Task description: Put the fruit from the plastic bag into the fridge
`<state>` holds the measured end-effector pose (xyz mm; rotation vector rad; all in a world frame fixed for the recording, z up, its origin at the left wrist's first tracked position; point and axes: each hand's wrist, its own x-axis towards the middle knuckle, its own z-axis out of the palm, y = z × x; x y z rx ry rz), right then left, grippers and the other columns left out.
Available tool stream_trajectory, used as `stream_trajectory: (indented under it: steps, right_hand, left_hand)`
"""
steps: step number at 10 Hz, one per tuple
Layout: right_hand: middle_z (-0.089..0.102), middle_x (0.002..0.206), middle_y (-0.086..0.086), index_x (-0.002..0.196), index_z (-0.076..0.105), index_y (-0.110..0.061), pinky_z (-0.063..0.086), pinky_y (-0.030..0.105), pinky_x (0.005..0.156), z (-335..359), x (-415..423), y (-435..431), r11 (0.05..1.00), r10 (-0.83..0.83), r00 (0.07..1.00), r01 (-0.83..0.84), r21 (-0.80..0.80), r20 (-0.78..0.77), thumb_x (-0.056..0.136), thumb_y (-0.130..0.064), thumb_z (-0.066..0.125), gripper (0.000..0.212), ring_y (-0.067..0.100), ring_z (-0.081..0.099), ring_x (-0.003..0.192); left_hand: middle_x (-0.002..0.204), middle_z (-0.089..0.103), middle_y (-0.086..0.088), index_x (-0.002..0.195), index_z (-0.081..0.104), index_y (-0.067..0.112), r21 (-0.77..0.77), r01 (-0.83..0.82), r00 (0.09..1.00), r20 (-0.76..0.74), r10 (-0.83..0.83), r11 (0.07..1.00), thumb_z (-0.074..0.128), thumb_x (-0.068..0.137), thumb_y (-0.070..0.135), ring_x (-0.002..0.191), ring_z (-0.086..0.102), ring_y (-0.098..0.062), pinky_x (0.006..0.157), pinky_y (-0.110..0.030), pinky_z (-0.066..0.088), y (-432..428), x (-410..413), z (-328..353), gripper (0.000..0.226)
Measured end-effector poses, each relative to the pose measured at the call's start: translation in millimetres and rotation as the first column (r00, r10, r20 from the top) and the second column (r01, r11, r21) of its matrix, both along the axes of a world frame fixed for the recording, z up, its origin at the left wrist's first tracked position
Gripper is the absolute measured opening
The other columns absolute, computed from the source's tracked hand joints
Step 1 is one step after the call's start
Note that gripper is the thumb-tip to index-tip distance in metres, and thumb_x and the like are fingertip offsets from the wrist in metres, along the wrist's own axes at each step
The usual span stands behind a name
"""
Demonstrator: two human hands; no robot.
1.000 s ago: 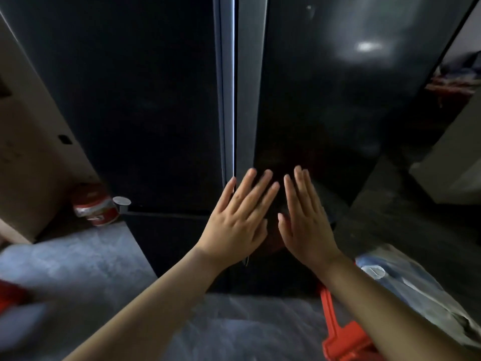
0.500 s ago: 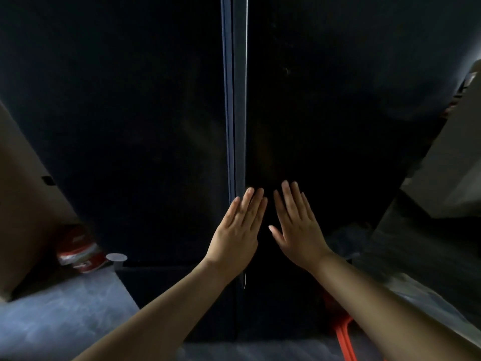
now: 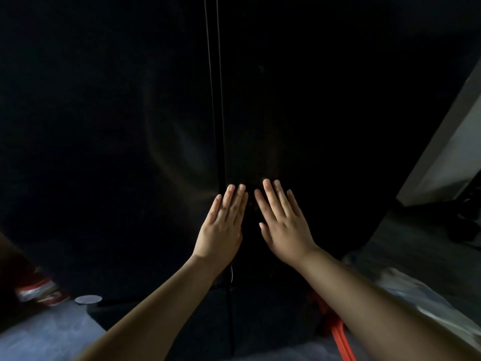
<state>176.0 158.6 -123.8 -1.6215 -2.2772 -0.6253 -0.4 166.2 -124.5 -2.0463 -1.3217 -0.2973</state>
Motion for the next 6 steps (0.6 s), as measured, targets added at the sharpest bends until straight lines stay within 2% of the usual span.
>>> stream_trajectory:
  steps: [3,4,5,6]
  right_hand:
    - [-0.010,0.158,0.013,0.151,0.005,-0.011,0.017,0.049,0.116,6,0,-7,0.999,-0.027,1.000,0.027,-0.037,0.015,0.091,-0.036,0.051,0.079,0.030,-0.006,0.145]
    - [-0.014,0.157,0.014,0.151,0.004,-0.010,0.016,0.050,0.116,12,0,-14,0.997,-0.038,0.998,0.041,-0.060,0.039,0.090,-0.036,0.051,0.081,0.030,-0.008,0.145]
    - [-0.018,0.156,0.013,0.150,-0.001,-0.009,0.013,0.048,0.117,28,-4,-25,0.994,-0.037,0.998,0.042,-0.105,0.051,0.091,-0.036,0.049,0.082,0.029,-0.009,0.145]
    - [-0.017,0.157,0.011,0.150,-0.007,-0.010,0.010,0.043,0.118,49,0,-44,0.987,-0.029,0.999,0.033,-0.157,0.023,0.095,-0.041,0.042,0.080,0.026,-0.006,0.145]
  left_hand:
    - [0.156,-0.008,-0.016,0.147,-0.004,0.000,-0.068,0.004,1.000,0.009,-0.004,0.998,0.036,0.091,0.033,0.144,-0.007,-0.030,0.117,-0.042,0.002,-6,0,6,0.077]
    - [0.155,-0.017,-0.017,0.146,-0.010,0.000,-0.141,-0.039,0.999,-0.018,0.037,0.989,0.034,0.093,0.034,0.142,-0.016,-0.030,0.117,-0.044,-0.004,-16,1,16,0.077]
    - [0.155,-0.020,-0.012,0.147,-0.013,0.006,-0.254,-0.007,0.999,0.049,0.020,0.967,0.036,0.094,0.036,0.142,-0.018,-0.026,0.116,-0.041,-0.007,-30,5,35,0.078]
    - [0.157,-0.017,-0.003,0.150,-0.005,0.015,-0.430,0.069,0.976,0.215,0.028,0.900,0.041,0.094,0.041,0.144,-0.012,-0.019,0.117,-0.038,-0.002,-50,8,64,0.077]
